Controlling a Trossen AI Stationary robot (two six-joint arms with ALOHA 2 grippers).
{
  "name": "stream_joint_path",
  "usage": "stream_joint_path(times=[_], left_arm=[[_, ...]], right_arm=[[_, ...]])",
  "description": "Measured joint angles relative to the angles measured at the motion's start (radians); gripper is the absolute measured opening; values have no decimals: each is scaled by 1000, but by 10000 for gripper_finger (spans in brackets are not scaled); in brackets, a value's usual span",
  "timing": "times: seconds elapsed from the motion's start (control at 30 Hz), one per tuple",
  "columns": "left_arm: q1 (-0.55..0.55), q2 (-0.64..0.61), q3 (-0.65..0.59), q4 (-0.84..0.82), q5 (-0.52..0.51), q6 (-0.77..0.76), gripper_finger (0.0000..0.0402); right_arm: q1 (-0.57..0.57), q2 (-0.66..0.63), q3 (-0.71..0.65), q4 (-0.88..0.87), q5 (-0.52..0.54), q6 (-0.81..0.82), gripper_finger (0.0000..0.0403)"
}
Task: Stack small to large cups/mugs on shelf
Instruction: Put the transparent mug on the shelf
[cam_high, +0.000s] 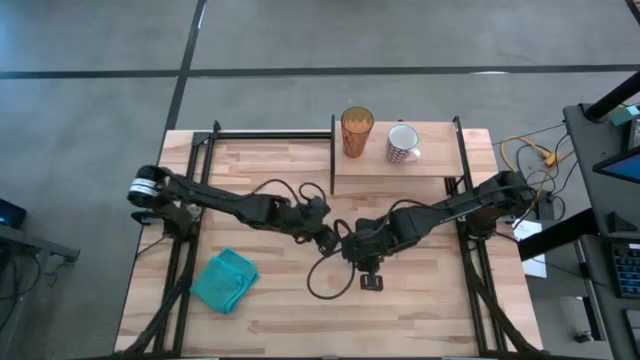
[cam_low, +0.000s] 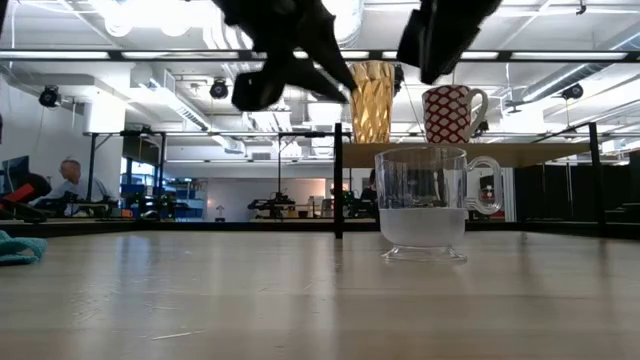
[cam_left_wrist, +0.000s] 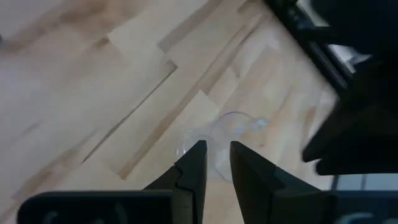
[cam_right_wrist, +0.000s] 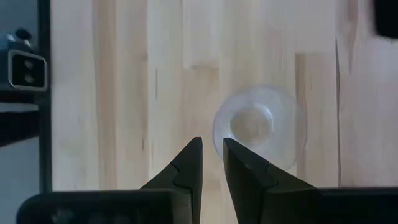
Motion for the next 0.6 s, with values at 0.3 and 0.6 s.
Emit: stream_joint_path(times=[0.3, 0.6], left_arm=[[0, -192, 0, -34, -4, 42, 56], [-3, -378, 3, -63, -20, 112, 56]], right_arm=[[-2, 2, 2, 65, -10, 27, 85], [-7, 2, -1, 113, 9, 223, 142]])
